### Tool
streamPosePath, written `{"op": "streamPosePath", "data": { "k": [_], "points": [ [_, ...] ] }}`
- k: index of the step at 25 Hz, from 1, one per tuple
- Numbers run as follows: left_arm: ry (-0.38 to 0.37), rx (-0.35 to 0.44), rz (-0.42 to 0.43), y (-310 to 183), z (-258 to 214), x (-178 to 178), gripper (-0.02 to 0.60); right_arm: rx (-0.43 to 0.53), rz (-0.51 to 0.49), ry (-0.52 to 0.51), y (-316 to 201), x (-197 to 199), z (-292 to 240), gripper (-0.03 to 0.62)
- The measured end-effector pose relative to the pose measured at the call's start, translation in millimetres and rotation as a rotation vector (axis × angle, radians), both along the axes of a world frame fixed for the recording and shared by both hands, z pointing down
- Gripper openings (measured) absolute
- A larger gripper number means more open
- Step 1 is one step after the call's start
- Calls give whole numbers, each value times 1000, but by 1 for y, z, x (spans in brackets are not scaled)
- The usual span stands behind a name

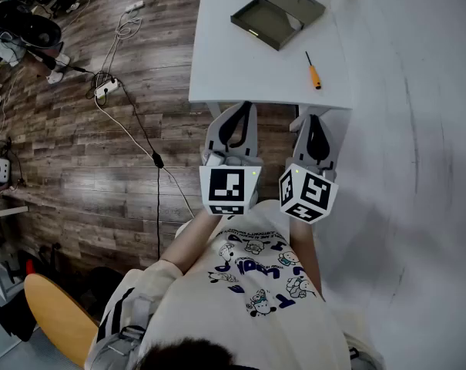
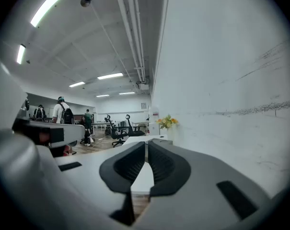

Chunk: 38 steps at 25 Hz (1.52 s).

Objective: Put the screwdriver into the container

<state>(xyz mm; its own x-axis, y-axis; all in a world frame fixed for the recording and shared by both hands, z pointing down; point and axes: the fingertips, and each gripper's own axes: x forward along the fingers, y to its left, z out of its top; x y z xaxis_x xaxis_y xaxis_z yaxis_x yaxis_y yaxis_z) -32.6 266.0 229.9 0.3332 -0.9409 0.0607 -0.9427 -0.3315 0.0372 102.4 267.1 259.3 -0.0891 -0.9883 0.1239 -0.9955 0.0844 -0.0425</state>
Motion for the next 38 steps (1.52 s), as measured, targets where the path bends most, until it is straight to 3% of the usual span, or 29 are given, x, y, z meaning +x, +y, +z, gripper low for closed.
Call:
{"op": "streamPosePath", "data": {
  "k": [23,38],
  "points": [
    [-6,-40,-38,-24,21,29,18,-43,-71,-11,-31,22,23,43],
    [5,-77,3,-94,37,41,18,-103,-37,1,-95,34,46,43]
  ]
}}
